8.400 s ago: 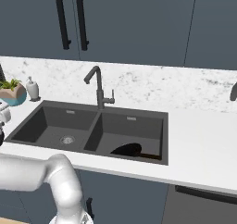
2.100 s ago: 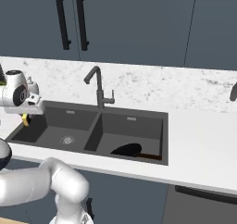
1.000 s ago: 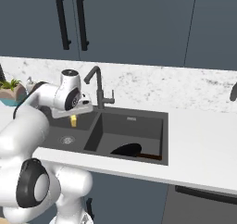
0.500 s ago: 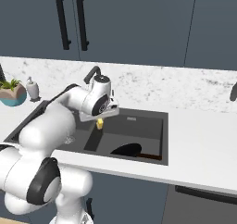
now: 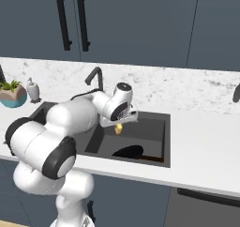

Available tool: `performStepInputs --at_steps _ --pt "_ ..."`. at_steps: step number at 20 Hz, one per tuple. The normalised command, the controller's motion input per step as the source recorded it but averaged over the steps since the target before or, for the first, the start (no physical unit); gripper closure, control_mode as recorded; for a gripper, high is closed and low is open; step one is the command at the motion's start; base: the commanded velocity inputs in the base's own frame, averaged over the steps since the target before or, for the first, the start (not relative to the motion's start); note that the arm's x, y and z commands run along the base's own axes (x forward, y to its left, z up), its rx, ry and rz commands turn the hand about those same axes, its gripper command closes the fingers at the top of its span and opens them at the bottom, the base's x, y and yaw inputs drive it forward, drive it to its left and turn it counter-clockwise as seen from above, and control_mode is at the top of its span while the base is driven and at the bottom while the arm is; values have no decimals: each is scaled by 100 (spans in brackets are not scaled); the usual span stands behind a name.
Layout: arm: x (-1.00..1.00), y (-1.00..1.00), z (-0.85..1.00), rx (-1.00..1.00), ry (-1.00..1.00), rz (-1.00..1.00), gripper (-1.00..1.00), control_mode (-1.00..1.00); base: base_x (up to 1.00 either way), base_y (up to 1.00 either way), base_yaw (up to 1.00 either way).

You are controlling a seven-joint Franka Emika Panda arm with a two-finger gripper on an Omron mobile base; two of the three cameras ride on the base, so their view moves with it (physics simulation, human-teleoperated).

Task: Pick the pan and sponge and place them into the sink. Then turn on the water.

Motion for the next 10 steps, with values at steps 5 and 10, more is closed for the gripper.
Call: performStepInputs --at_steps 5,10 --pt "6 -1 -46 0 0 0 100 -100 0 0 0" --pt "11 -16 -36 0 0 0 100 -100 0 0 0"
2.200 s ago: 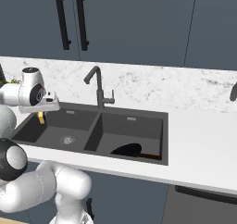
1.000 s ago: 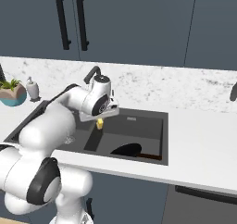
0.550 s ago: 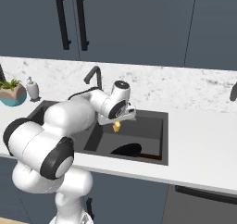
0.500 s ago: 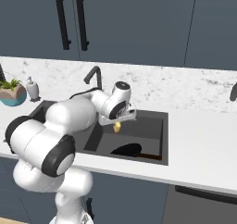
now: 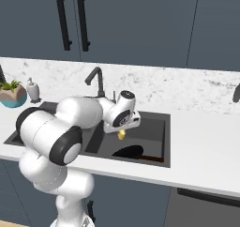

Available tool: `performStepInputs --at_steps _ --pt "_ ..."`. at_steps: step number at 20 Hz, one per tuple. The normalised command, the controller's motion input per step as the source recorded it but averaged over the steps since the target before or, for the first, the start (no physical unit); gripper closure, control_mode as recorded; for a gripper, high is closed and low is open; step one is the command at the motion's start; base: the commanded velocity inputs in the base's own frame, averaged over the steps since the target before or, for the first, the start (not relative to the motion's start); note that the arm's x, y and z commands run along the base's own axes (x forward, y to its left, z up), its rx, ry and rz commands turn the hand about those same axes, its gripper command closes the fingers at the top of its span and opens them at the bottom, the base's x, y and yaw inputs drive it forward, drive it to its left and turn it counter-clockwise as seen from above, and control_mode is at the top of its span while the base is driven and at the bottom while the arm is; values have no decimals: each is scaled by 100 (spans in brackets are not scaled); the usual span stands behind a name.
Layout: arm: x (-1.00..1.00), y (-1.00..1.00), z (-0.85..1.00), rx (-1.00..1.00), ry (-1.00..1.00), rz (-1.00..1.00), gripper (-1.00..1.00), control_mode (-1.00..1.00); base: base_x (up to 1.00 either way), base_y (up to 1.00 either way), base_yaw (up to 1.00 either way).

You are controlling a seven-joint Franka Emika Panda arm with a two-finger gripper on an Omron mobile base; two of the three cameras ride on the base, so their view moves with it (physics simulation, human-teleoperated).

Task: Pick the pan and sponge and place them into the sink. Then turn on the water.

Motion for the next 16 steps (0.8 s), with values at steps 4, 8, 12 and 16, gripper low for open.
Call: performStepInputs --at_steps 4,8,12,16 --pt "19 -31 -54 -5 0 0 100 -100 0 0 0" --pt "32 -47 -46 -5 0 0 100 -100 0 0 0" --pt "34 -42 -40 -3 0 0 100 -100 0 0 0" --pt "21 -24 -38 -2 0 0 100 -100 0 0 0"
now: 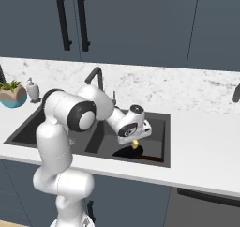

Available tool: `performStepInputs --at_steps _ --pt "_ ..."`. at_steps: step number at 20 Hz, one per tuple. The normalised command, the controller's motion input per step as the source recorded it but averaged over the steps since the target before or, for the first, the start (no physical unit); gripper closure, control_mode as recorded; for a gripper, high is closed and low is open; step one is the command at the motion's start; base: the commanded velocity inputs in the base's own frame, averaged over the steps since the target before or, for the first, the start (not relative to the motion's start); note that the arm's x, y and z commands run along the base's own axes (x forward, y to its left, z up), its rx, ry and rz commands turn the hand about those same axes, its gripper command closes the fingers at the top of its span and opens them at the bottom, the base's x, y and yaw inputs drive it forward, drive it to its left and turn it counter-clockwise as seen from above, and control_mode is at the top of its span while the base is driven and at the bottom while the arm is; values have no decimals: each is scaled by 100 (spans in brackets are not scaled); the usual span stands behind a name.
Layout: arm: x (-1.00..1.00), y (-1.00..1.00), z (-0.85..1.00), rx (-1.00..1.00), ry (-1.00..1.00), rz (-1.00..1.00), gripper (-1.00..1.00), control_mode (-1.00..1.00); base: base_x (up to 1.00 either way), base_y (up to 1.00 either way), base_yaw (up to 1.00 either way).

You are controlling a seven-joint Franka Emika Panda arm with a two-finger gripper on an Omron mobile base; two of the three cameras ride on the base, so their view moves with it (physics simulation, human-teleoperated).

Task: Pick the pan and sponge and place them into the sink. Then turn on the water.

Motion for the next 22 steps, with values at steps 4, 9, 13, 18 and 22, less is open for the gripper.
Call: performStepInputs --at_steps 4,9,13,18,22 --pt "8 -1 -26 0 1 0 100 -100 0 0 0" --pt "1 0 -13 0 0 0 100 -100 0 0 0" --pt "0 0 -4 0 0 0 -100 -100 0 0 0" --pt "0 0 -6 -1 0 0 -100 -100 0 0 0" --pt "0 0 -4 0 0 0 -100 -100 0 0 0"
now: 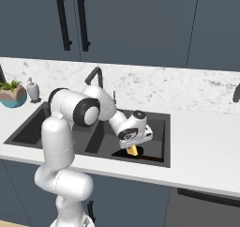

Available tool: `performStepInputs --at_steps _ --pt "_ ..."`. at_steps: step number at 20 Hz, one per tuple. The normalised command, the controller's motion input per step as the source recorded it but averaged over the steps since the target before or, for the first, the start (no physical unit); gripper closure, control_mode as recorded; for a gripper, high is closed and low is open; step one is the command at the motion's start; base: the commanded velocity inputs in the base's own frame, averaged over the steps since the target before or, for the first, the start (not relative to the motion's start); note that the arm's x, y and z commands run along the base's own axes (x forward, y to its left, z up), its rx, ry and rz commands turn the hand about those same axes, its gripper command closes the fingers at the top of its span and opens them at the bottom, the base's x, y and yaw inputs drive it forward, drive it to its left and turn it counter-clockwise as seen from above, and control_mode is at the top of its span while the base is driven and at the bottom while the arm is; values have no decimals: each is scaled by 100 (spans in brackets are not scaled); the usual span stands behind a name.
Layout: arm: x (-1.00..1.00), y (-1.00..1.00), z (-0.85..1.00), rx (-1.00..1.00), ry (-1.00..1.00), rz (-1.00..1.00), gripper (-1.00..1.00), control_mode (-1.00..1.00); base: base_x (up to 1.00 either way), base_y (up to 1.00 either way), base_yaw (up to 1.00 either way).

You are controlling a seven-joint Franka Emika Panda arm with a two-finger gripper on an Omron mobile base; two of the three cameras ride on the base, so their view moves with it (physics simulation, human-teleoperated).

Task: Pick the pan and sponge and place them into the sink. Then turn on the water.

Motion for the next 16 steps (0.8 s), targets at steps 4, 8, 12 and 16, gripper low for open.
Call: performStepInputs --at_steps 4,8,12,16 --pt "0 0 1 3 -2 0 -100 -100 0 0 0" --pt "-1 0 42 13 -10 0 -100 -100 0 0 0" --pt "-16 3 72 21 -13 0 -100 -100 0 0 0" --pt "-14 12 79 23 -8 0 -100 -100 0 0 0"
